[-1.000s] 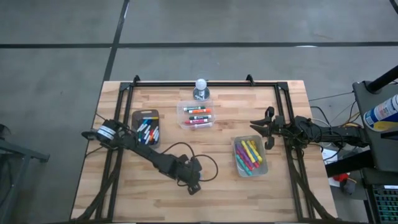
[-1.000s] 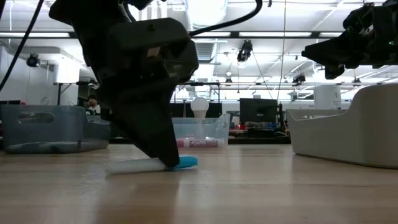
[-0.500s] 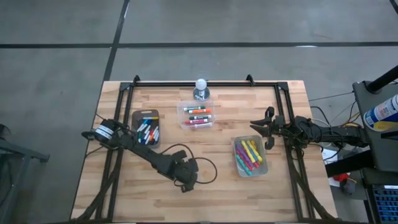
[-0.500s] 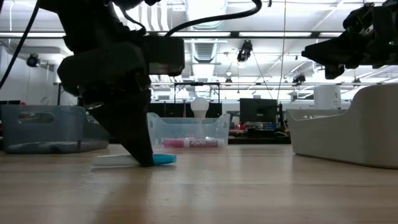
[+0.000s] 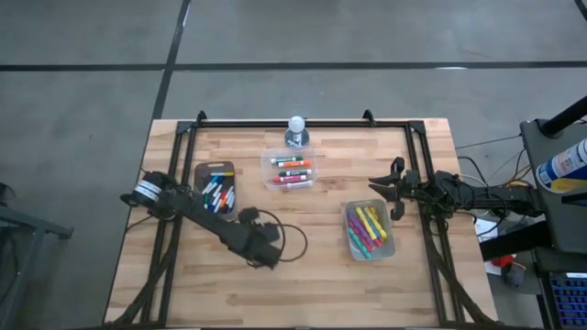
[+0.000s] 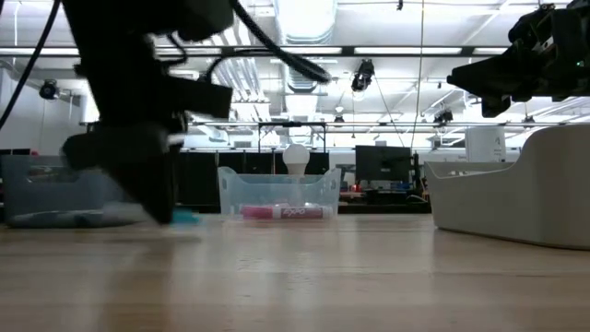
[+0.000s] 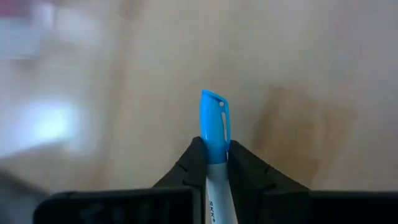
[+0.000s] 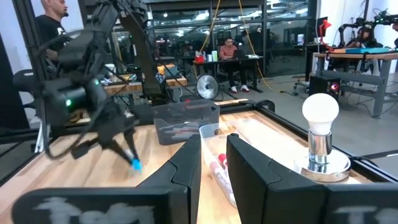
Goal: Pick & Place Markers
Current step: Put the light blue mini marker into the transparent black bin
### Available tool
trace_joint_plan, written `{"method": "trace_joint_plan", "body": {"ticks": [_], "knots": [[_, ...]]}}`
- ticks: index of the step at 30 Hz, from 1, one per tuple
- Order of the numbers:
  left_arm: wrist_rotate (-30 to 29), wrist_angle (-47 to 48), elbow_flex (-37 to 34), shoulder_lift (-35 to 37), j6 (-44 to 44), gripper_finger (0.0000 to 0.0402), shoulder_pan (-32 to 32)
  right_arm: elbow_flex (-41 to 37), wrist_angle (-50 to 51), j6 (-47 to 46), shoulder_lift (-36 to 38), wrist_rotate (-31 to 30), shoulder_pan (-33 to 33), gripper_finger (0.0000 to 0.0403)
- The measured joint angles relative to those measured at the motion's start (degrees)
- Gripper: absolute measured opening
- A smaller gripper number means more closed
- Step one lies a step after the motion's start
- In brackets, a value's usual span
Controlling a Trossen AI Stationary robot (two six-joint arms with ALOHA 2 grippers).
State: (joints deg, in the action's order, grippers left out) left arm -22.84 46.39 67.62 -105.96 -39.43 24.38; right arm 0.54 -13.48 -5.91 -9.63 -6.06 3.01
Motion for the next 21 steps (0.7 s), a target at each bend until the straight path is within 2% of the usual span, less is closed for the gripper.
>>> {"method": "trace_joint_plan", "body": {"ticks": [5,14,21], "knots": [[-6.77,13.08,0.17,6.13,-6.95,0.0038,-0.18,0.02,0.01,0.00,0.00,-0.01,0.02,0.0068],[-15.18,28.04,-1.50,18.19,-14.42,0.0038,-2.13,0.00,0.02,0.05,-0.18,0.00,0.00,0.0068],[-15.53,29.51,-7.56,29.60,-17.88,0.0038,-7.18,0.01,-0.02,0.05,-0.22,-0.01,0.01,0.0068]]}}
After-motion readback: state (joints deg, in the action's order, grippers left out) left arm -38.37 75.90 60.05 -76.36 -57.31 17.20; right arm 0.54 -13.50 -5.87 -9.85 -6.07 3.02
